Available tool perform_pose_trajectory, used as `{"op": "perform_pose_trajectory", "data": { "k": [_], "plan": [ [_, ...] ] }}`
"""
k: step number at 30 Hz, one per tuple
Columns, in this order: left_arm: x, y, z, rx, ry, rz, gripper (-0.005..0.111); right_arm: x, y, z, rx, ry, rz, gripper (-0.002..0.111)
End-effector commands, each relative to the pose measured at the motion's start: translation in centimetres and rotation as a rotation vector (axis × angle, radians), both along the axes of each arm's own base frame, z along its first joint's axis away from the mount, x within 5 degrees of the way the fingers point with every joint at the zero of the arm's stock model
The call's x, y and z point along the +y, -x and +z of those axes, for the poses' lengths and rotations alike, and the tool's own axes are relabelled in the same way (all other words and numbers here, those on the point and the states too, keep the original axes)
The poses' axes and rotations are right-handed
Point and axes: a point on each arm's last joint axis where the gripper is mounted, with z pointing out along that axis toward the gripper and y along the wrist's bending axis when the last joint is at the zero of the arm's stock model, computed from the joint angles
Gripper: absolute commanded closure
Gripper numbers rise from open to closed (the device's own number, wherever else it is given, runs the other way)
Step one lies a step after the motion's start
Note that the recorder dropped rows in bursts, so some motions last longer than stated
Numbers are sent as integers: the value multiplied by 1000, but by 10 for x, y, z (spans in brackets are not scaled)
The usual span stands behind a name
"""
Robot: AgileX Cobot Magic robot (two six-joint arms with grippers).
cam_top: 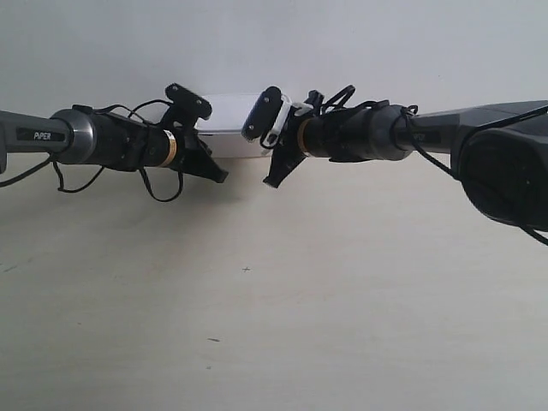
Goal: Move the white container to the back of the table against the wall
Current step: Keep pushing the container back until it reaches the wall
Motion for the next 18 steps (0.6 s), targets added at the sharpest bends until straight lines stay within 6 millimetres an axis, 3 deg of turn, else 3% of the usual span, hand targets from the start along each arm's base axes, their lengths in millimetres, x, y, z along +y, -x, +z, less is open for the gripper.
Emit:
{"op": "perform_pose_trajectory", "data": {
  "k": [1, 7, 18],
  "plan": [
    [6, -4, 5, -17, -3, 20, 107, -2, -6, -3, -9, -3, -18, 108],
    [11, -7, 3, -22, 2, 26, 107, -2, -7, -8, -9, 6, -22, 108],
    [11, -10, -5, -19, 0, 26, 107, -22, -16, -9, -2, -6, -72, 108]
  ]
}}
